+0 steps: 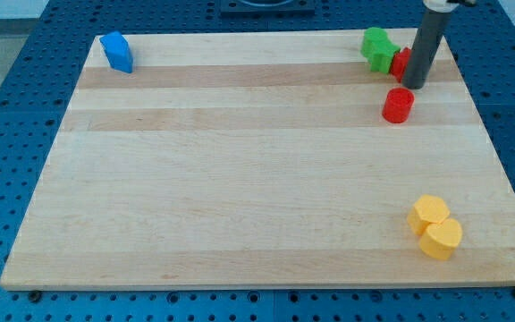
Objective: Move the red circle to the left of the red star
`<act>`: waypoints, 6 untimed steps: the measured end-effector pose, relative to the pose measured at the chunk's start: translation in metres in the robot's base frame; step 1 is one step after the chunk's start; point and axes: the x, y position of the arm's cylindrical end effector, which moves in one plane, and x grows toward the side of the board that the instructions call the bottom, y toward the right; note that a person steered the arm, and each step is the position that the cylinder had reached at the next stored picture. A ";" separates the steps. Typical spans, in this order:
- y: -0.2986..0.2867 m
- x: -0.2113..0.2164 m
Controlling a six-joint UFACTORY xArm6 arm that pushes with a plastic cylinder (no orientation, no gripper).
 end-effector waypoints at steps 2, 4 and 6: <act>0.008 0.079; -0.039 0.064; -0.069 0.024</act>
